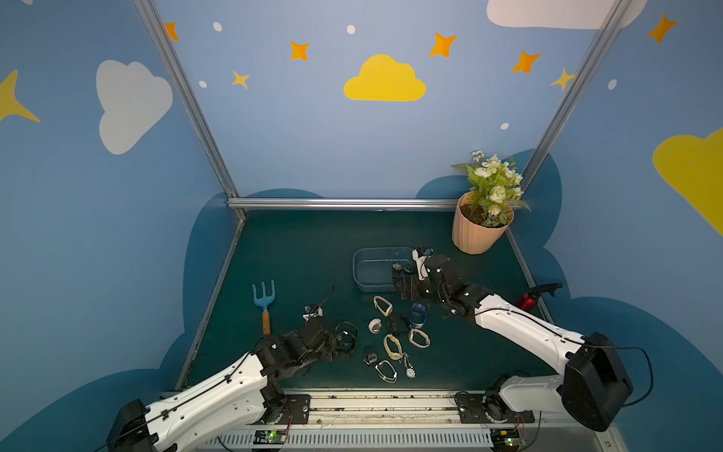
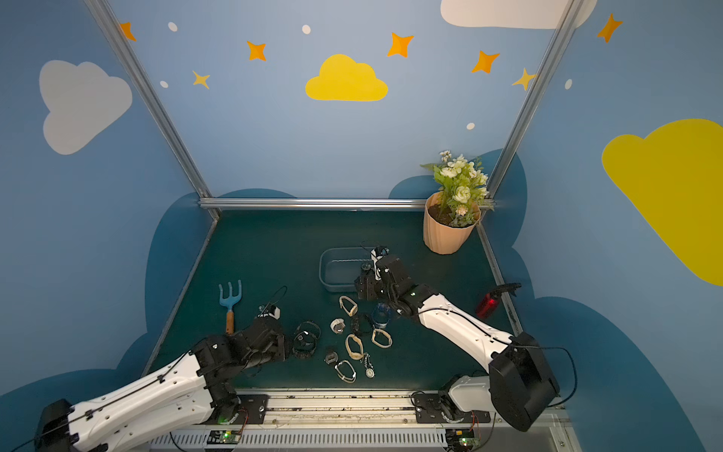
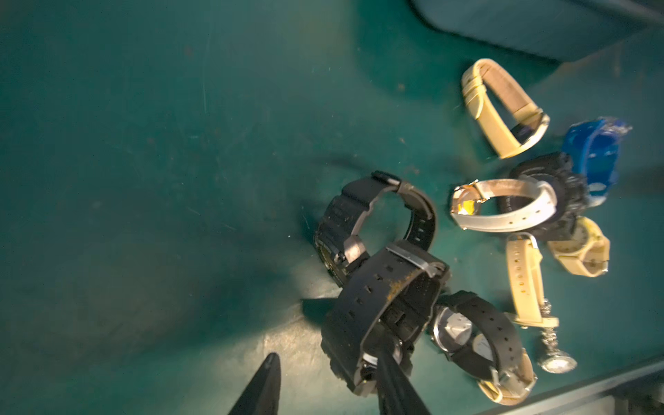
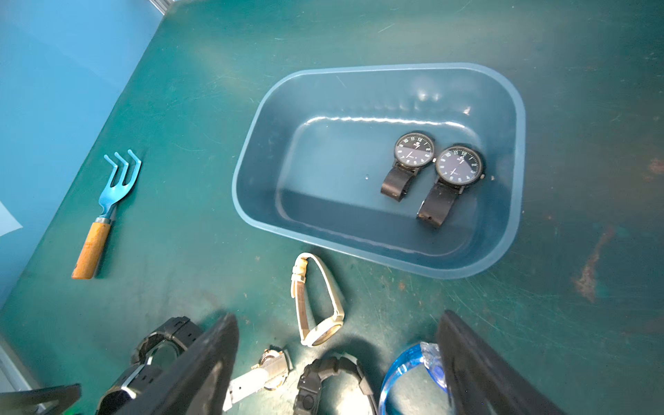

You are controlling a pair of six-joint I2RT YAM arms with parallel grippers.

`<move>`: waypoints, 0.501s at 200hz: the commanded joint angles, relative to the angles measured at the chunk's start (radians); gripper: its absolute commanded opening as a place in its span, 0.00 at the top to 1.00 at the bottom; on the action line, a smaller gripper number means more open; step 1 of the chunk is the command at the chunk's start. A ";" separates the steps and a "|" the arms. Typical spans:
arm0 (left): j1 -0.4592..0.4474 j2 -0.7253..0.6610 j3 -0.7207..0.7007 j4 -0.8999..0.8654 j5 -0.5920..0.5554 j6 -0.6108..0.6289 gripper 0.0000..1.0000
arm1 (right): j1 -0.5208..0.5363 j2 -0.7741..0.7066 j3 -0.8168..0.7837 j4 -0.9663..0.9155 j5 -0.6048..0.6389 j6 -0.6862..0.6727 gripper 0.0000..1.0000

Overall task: Put the watch into the storage box
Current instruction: Pick up the watch at the center of the board.

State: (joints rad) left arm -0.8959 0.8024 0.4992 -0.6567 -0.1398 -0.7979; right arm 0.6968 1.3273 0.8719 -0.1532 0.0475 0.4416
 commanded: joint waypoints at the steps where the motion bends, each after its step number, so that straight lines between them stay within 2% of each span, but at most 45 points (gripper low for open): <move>1: -0.017 0.032 0.013 0.029 -0.057 0.012 0.61 | 0.007 0.012 0.032 0.006 0.007 0.003 0.13; 16: -0.018 0.036 0.023 0.032 -0.070 0.018 0.63 | 0.008 0.013 0.040 -0.004 0.005 0.005 0.12; 67: -0.018 0.067 0.030 0.080 -0.080 0.050 0.61 | 0.009 0.020 0.042 0.002 0.012 0.001 0.12; 100: -0.018 0.124 0.035 0.110 -0.077 0.053 0.65 | 0.010 0.031 0.044 0.006 0.004 -0.004 0.12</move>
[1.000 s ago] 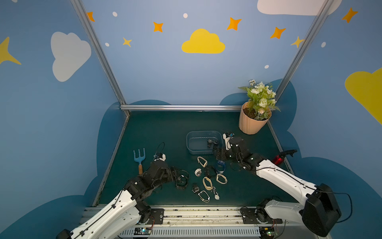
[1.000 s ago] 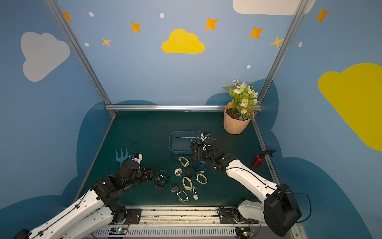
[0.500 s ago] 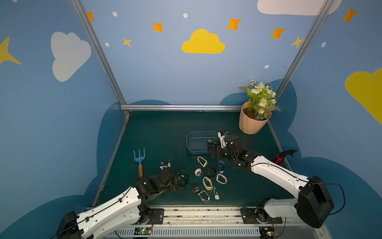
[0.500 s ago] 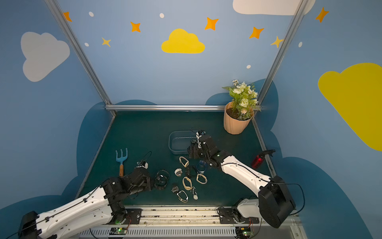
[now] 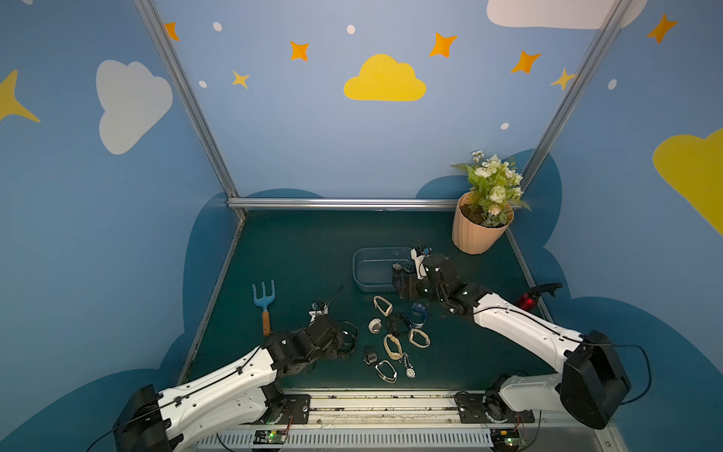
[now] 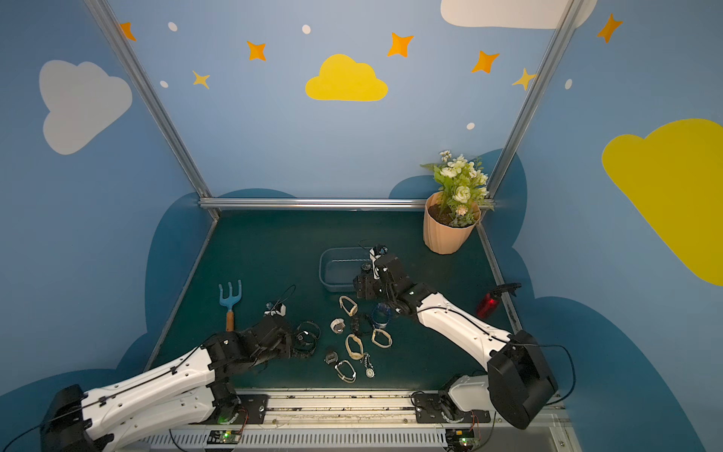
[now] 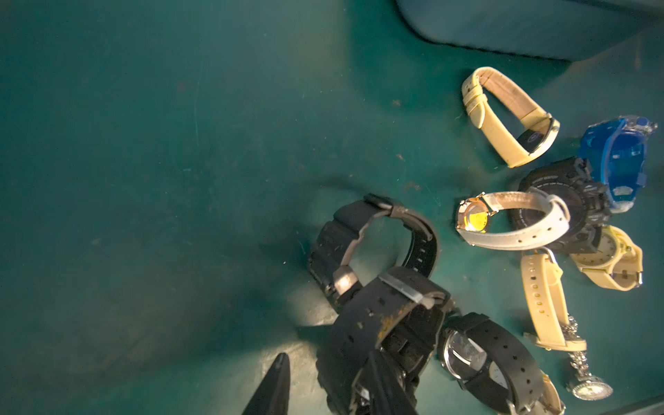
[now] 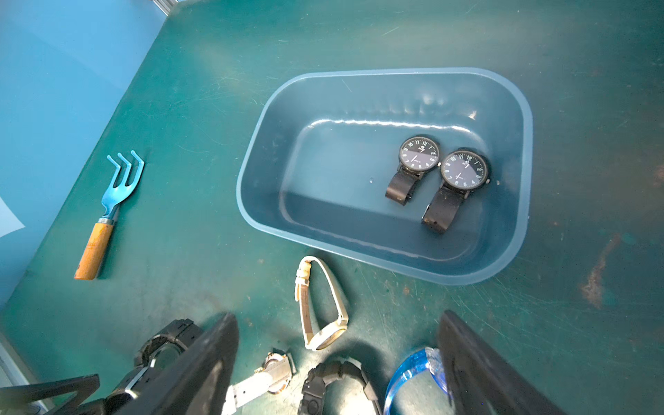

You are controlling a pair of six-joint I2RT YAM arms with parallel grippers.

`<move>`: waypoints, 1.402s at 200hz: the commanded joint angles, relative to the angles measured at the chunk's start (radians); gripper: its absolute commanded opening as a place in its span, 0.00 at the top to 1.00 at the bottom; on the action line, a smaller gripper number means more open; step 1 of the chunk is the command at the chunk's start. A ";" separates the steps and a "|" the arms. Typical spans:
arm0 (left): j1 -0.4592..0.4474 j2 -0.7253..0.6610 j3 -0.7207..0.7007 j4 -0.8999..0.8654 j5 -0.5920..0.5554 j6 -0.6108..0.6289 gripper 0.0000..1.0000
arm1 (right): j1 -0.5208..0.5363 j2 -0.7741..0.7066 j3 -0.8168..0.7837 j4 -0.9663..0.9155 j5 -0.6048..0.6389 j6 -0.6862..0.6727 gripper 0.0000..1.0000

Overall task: Put the watch into the storage box
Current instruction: Pick up the watch at the center of the board.

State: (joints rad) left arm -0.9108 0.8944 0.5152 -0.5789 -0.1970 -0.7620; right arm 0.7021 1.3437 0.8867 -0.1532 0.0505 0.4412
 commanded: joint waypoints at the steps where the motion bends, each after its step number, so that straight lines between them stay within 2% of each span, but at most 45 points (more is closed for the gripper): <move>1: -0.003 0.035 0.019 0.034 -0.019 0.018 0.65 | 0.005 0.015 0.029 0.007 0.001 -0.004 0.12; 28: -0.003 0.088 0.032 0.045 -0.019 0.012 0.69 | 0.004 0.013 0.029 0.000 0.002 -0.001 0.12; 49: -0.001 0.125 0.038 0.052 -0.031 0.002 0.76 | 0.004 0.011 0.027 -0.002 0.005 -0.008 0.12; 70: -0.003 0.151 0.050 0.046 -0.041 0.003 0.77 | 0.005 0.006 0.023 -0.004 0.012 -0.012 0.12; 129: -0.002 0.117 0.046 0.018 -0.070 -0.017 0.95 | 0.005 0.005 0.020 0.000 0.012 -0.009 0.12; 181: -0.001 0.043 0.039 0.000 -0.072 -0.016 0.96 | 0.004 0.012 0.021 0.006 0.007 -0.005 0.12; 235: -0.002 -0.084 0.039 0.012 -0.020 0.024 0.96 | 0.004 0.006 0.026 0.001 0.002 -0.004 0.12; 280: -0.002 -0.093 0.111 0.026 -0.016 0.081 0.96 | 0.004 -0.005 0.024 0.000 0.001 0.002 0.12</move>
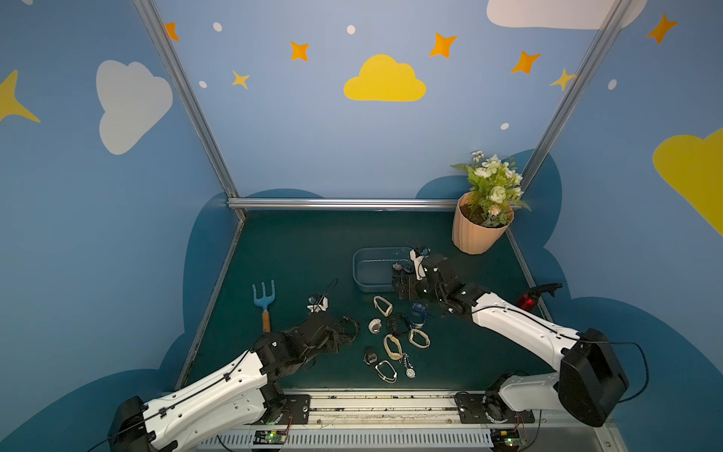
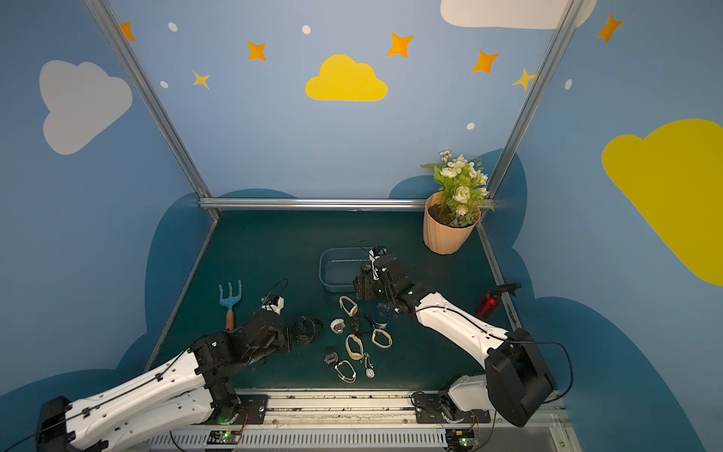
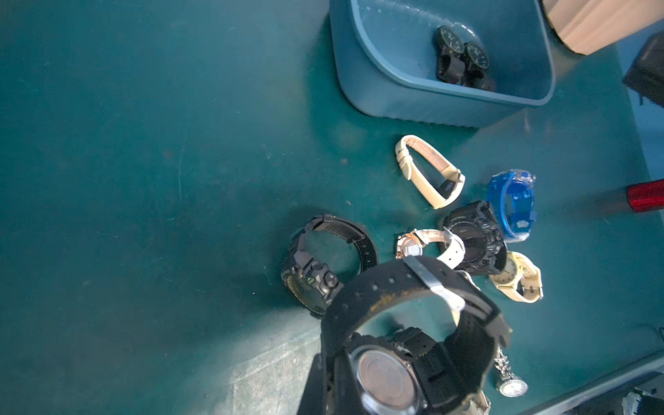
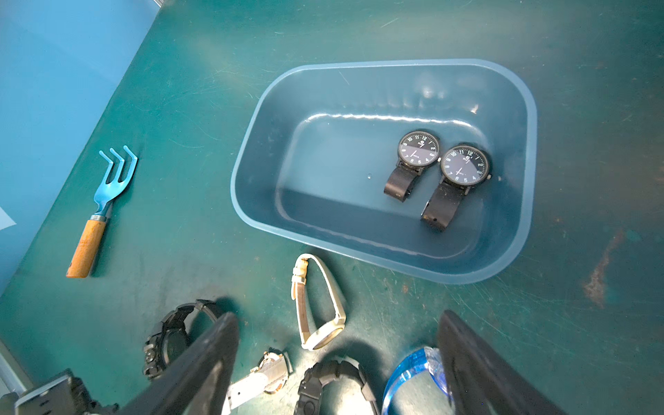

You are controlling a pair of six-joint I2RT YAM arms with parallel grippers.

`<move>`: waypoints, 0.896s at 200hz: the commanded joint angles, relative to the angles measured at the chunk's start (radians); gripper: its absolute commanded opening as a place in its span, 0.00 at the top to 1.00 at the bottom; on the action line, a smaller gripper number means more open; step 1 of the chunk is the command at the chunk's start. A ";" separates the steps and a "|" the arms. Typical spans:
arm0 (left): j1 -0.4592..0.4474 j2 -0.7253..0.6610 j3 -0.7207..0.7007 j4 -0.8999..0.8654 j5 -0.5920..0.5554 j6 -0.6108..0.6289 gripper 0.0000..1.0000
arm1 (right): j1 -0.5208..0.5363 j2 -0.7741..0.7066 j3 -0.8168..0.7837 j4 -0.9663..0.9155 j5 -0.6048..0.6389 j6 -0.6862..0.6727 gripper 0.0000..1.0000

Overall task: Put the watch into the storage box
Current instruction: Pick up the watch at the center of the board, then place the watch in the storage box.

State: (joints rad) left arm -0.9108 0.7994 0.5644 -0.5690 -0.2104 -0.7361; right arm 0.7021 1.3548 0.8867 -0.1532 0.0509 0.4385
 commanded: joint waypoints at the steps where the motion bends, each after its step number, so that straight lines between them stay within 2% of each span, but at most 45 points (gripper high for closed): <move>1: -0.001 0.003 0.065 0.017 -0.004 0.057 0.96 | 0.004 -0.017 0.024 0.000 0.001 0.006 0.12; 24: 0.014 0.069 0.142 0.049 -0.020 0.122 0.96 | 0.002 -0.028 0.027 -0.014 0.005 0.009 0.12; 58: 0.060 0.243 0.278 0.094 -0.001 0.206 0.96 | 0.002 -0.066 0.001 -0.029 0.037 0.021 0.12; 127: 0.229 0.558 0.506 0.213 0.134 0.327 0.96 | -0.012 -0.175 -0.060 -0.069 0.067 0.019 0.12; 179: 0.320 0.846 0.753 0.131 0.208 0.381 0.96 | -0.017 -0.208 -0.087 -0.068 0.030 0.006 0.12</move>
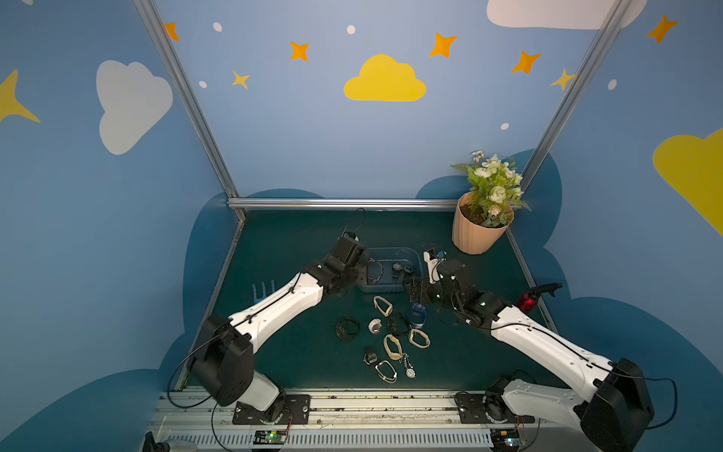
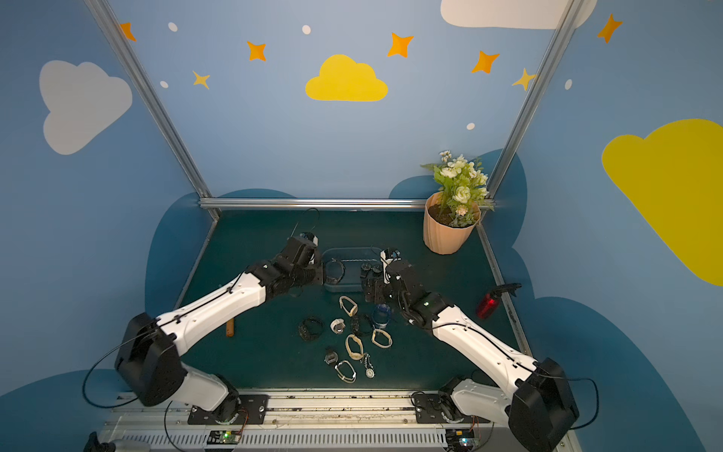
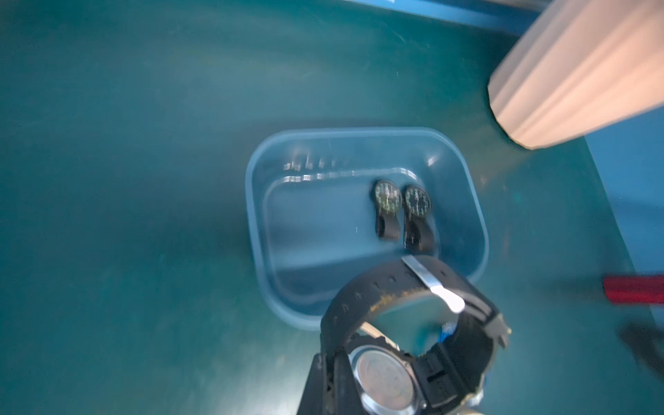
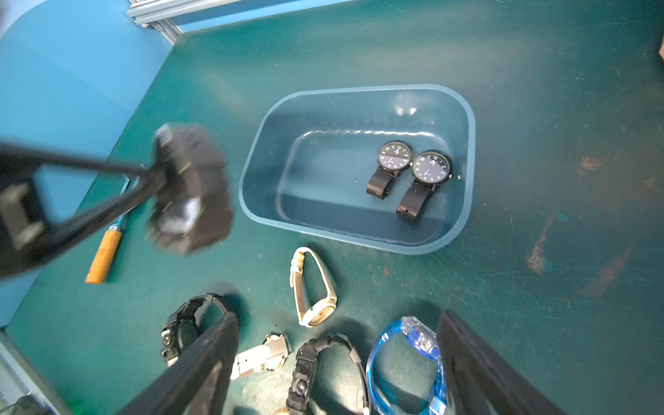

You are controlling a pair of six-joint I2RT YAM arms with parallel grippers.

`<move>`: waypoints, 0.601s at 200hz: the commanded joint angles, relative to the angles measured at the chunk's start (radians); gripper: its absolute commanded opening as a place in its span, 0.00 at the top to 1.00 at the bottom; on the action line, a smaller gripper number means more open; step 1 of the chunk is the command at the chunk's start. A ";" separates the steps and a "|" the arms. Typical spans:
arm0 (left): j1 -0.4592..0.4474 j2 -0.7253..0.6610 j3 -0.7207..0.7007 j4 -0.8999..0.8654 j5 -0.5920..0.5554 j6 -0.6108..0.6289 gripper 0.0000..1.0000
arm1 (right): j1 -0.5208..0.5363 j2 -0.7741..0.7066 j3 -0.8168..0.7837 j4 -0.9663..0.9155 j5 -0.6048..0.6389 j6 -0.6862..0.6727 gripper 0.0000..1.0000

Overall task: Put the watch into the storage box
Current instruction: Place the watch in the storage box.

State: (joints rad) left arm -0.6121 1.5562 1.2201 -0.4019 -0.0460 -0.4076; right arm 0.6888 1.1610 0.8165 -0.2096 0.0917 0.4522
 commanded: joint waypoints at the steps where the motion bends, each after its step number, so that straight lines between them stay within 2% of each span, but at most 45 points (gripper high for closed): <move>1: 0.024 0.095 0.103 -0.037 0.044 0.054 0.96 | -0.004 -0.014 -0.016 -0.011 -0.010 -0.008 0.12; 37: 0.038 0.301 0.314 -0.176 0.040 0.067 0.96 | -0.006 -0.011 -0.002 -0.022 -0.021 -0.009 0.12; 91: 0.039 0.521 0.512 -0.288 -0.003 0.076 0.96 | -0.008 -0.023 0.000 -0.040 -0.009 -0.010 0.12; 120: 0.039 0.587 0.567 -0.300 -0.016 0.073 0.96 | -0.011 -0.022 -0.008 -0.036 -0.004 -0.020 0.12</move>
State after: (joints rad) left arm -0.5758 2.1124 1.7309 -0.6346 -0.0353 -0.3443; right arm 0.6823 1.1568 0.8112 -0.2298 0.0830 0.4450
